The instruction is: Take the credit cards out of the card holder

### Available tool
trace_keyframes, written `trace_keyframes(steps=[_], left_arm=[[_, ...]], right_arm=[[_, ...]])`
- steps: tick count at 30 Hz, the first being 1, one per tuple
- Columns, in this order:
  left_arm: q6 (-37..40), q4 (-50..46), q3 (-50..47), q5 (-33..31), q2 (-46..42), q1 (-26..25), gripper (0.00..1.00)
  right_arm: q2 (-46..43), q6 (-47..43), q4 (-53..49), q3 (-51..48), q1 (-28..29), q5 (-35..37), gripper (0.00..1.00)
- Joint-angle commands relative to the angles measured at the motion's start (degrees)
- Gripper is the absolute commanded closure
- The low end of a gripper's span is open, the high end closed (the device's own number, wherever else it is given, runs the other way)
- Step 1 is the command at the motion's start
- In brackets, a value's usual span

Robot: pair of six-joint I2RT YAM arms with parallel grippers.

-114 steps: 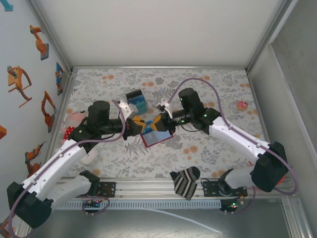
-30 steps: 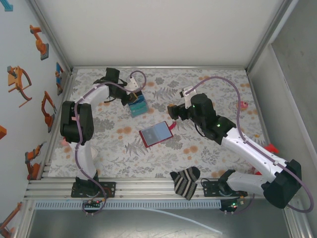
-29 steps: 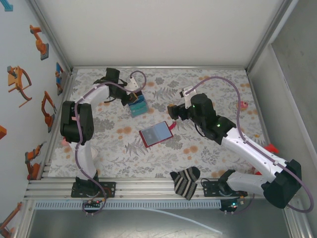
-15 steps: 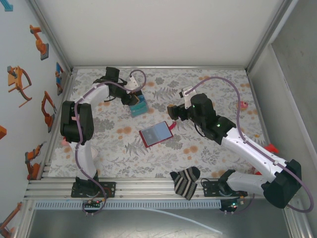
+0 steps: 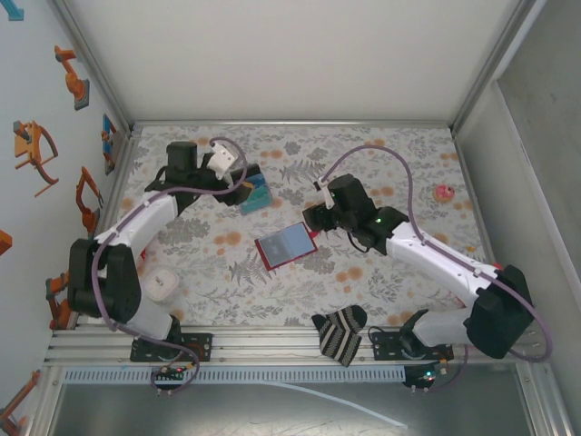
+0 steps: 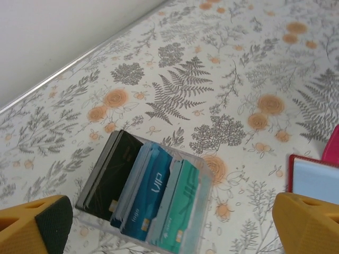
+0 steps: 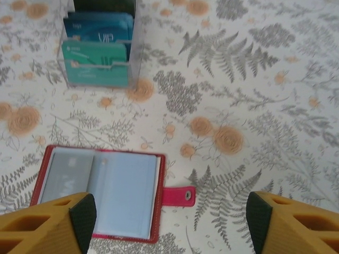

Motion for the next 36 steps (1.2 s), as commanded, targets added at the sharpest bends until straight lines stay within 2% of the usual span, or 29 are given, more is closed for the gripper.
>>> trace_keyframes(steps=[1, 6, 13, 20, 30, 32, 36], left_arm=[[-12.0, 10.5, -7.1, -1.0, -4.4, 0.3, 0.03], [-21.2, 17.6, -18.2, -4.6, -12.8, 0.0, 0.03], [-28.8, 17.9, -28.2, -14.6, -25.5, -0.4, 0.03], [-36.4, 13.2, -34.9, -24.8, -39.2, -0.3, 0.03], [-51.2, 11.4, -43.8, -39.3, -53.6, -0.3, 0.03], [-54.1, 8.9, -44.4, -41.7, -56.1, -0.3, 0.03], [-54.4, 5.7, -45.1, -42.8, -60.4, -0.3, 0.03]], right_arm=[[2.1, 2.1, -2.4, 2.5, 0.7, -2.3, 0.26], [7.0, 2.2, -5.2, 4.2, 2.5, -2.4, 0.29], [12.5, 2.0, -6.3, 6.2, 5.6, -3.8, 0.3], [18.8, 1.6, -7.6, 9.6, 8.4, -6.2, 0.36], [27.3, -0.3, -10.2, 15.6, 12.0, -6.3, 0.57], [28.7, -0.6, -10.8, 16.9, 12.6, -6.7, 0.58], [31.5, -1.3, -12.2, 19.2, 13.7, -6.9, 0.58]])
